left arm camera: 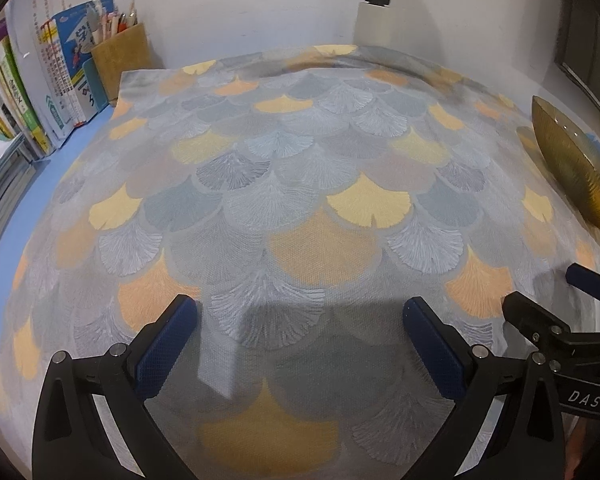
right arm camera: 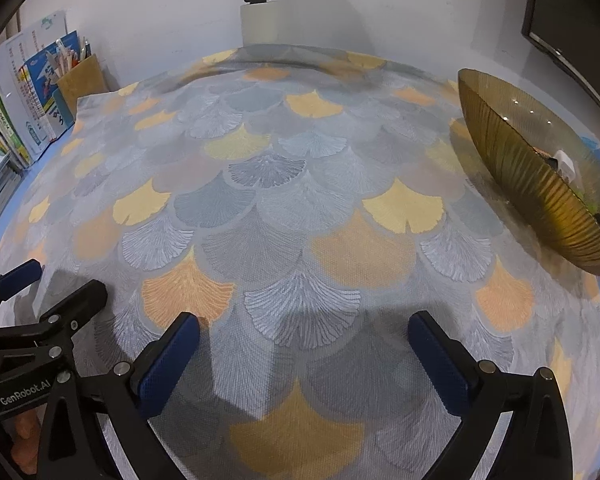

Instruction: Organize rigid objects

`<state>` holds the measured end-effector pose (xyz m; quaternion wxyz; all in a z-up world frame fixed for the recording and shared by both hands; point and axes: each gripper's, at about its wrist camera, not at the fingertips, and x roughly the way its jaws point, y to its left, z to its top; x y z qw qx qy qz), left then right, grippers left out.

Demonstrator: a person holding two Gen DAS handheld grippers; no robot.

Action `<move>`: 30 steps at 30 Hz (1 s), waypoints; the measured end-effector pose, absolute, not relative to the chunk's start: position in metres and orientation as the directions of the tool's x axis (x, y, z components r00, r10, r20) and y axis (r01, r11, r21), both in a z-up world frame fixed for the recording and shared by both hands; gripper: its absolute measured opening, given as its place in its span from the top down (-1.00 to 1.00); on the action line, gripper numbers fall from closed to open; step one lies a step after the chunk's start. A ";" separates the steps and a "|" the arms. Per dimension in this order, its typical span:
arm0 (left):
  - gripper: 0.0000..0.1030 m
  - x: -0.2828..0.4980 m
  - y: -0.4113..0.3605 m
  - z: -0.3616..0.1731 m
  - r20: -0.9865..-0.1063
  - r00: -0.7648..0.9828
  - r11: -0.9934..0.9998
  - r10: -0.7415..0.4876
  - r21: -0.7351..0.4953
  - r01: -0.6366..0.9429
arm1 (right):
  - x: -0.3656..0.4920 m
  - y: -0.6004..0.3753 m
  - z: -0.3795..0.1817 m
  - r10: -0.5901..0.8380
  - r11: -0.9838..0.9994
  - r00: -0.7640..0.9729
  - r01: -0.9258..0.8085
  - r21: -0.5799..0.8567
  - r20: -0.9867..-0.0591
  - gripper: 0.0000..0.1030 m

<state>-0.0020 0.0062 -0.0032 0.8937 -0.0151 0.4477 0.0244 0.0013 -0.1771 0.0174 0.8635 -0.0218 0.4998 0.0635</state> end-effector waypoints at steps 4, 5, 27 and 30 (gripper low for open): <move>-1.00 -0.004 0.005 -0.003 -0.800 0.599 0.998 0.035 -0.005 -0.065 | 0.000 -0.179 0.018 0.084 0.992 0.495 -0.128 0.023 -0.865 -1.00; -1.00 -0.004 0.004 -0.003 -0.800 0.599 0.998 0.036 -0.004 -0.066 | 0.000 -0.180 0.018 0.080 0.992 0.497 -0.122 0.022 -0.864 -1.00; -1.00 -0.004 0.005 -0.004 -0.799 0.600 0.998 0.038 -0.003 -0.066 | 0.001 -0.180 0.015 0.088 0.991 0.535 -0.129 0.022 -0.840 -1.00; -1.00 -0.004 0.006 -0.003 -0.799 0.600 0.998 0.037 -0.003 -0.065 | 0.001 -0.180 0.014 0.087 0.991 0.534 -0.129 0.021 -0.841 -1.00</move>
